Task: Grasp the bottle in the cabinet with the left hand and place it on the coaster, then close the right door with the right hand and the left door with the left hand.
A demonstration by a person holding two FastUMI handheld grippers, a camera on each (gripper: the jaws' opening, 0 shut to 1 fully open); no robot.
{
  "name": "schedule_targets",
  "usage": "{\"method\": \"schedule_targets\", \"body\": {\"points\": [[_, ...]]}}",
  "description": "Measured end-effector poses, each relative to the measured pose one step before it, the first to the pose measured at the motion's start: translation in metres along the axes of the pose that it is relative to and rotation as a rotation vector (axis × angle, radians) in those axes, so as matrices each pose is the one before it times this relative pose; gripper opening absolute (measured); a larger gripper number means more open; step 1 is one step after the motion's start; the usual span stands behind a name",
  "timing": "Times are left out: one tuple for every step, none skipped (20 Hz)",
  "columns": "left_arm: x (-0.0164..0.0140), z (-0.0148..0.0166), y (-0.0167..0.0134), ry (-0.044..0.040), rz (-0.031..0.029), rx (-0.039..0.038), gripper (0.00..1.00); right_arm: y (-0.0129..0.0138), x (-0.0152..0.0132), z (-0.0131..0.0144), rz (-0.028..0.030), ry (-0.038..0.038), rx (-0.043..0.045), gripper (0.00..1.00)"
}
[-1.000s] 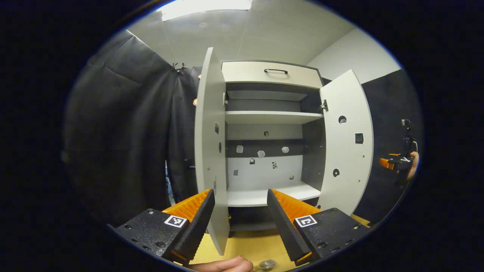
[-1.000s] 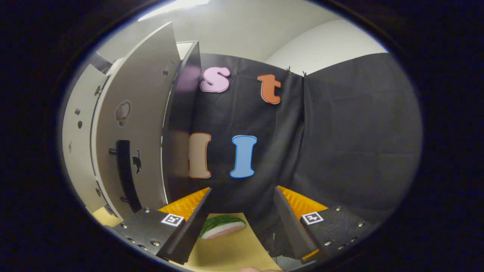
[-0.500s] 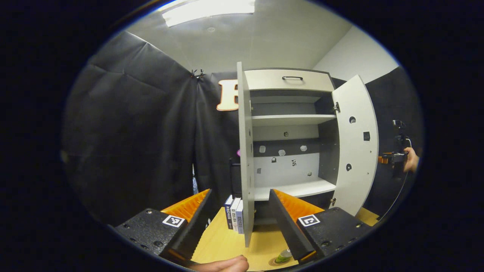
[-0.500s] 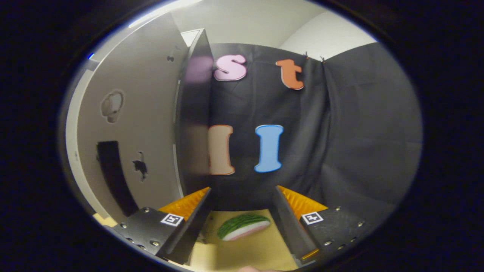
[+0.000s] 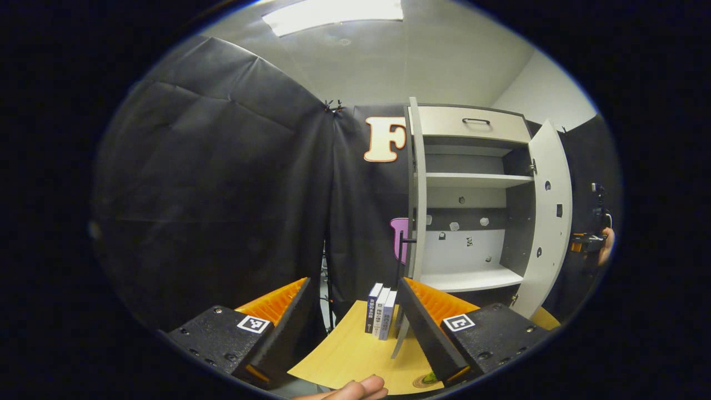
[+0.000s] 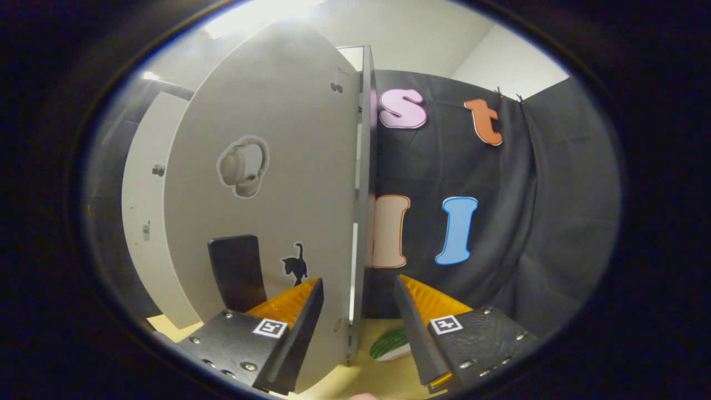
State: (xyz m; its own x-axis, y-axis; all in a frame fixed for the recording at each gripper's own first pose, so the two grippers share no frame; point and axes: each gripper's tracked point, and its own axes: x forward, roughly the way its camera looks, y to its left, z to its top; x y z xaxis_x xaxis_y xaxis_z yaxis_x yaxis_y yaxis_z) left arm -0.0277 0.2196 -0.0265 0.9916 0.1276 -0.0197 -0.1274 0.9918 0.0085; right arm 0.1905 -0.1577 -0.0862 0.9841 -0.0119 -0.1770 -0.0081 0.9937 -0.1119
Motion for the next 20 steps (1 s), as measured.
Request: {"method": "schedule_targets", "body": {"points": [[0.00090,0.00077,0.00471,-0.00080,0.00763,0.00408,0.97,0.00304,0.00149,-0.00075,-0.00738,-0.00091,0.00157,0.78],[0.00114,0.00059,0.00413,-0.00380,0.00721,0.00586,0.95,0.00201,-0.00061,-0.00013,-0.01501,0.00143,0.00491,0.78],[0.00164,0.00123,0.00294,-0.00511,0.00679,0.00336,0.96,0.00089,0.00150,-0.00063,-0.01768,0.00281,0.00869,0.78],[0.00058,-0.00029,0.00256,-0.00068,0.00161,-0.00134,0.94,0.00175,0.00110,0.00002,-0.01510,0.00022,0.00913,0.78],[0.00198,-0.00143,0.00094,0.00574,-0.00308,-0.00398,0.94,0.00273,0.00085,0.00098,-0.01290,0.00278,0.00439,0.78],[0.00266,-0.00046,0.00007,0.00100,-0.00430,-0.00408,0.96,0.00206,-0.00016,0.00129,-0.01471,-0.00460,-0.00320,0.78],[0.00455,0.00192,0.00066,-0.00141,-0.00237,-0.00227,0.94,0.00193,0.00000,0.00125,-0.01360,-0.00571,-0.00407,0.78],[0.00437,0.00044,0.00141,-0.00101,-0.00082,-0.00347,0.95,0.00287,0.00058,0.00105,-0.01161,-0.00217,-0.00348,0.78],[0.00482,0.00055,0.00068,0.00098,-0.00274,-0.00348,0.96,0.00421,0.00054,-0.00078,-0.01008,0.00309,0.00278,0.78],[0.00398,-0.00108,0.00121,0.00567,-0.00558,-0.00292,0.96,0.00339,0.00025,-0.00168,-0.01156,0.00960,0.00907,0.78],[0.00563,-0.00078,-0.00092,0.00522,-0.00523,-0.00331,0.96,0.00082,-0.00194,-0.00210,-0.01438,0.00645,0.01149,0.78],[0.00522,-0.00240,-0.00100,0.00555,-0.00398,-0.00003,0.94,0.00149,-0.00013,0.00123,-0.00821,-0.00047,0.00599,0.80],[0.00454,-0.00127,-0.00012,0.00379,-0.00162,0.00217,0.95,0.00092,0.00136,0.00249,-0.00651,-0.00940,-0.00820,0.81],[0.00306,-0.00102,0.00109,0.00134,0.00119,-0.00008,0.95,-0.00030,0.00116,0.00386,-0.00893,-0.01457,-0.00955,0.82],[0.00300,-0.00064,-0.00064,0.00134,-0.00346,-0.00274,0.95,0.00169,-0.00111,0.00203,-0.00134,-0.01059,-0.00560,0.82],[0.00363,-0.00319,-0.00294,0.00216,-0.00460,-0.00464,0.95,0.00024,0.00121,-0.00021,-0.00144,0.00274,0.00150,0.79],[0.00270,-0.00191,-0.00240,0.00141,-0.00383,-0.00410,0.95,-0.00077,-0.00167,-0.00191,-0.00333,0.00373,0.00298,0.82],[0.00336,-0.00306,-0.00116,0.00016,-0.00130,-0.00307,0.95,-0.00049,0.00052,0.00085,-0.00252,-0.00104,0.00433,0.82],[0.00449,-0.00239,-0.00138,0.00225,-0.00103,-0.00154,0.95,0.00155,-0.00084,-0.00037,-0.00227,0.00058,0.00078,0.83],[0.00092,-0.00249,-0.00126,0.00400,-0.00272,-0.00300,0.94,0.00067,0.00085,0.00032,-0.00321,0.00351,0.00676,0.83]]}}
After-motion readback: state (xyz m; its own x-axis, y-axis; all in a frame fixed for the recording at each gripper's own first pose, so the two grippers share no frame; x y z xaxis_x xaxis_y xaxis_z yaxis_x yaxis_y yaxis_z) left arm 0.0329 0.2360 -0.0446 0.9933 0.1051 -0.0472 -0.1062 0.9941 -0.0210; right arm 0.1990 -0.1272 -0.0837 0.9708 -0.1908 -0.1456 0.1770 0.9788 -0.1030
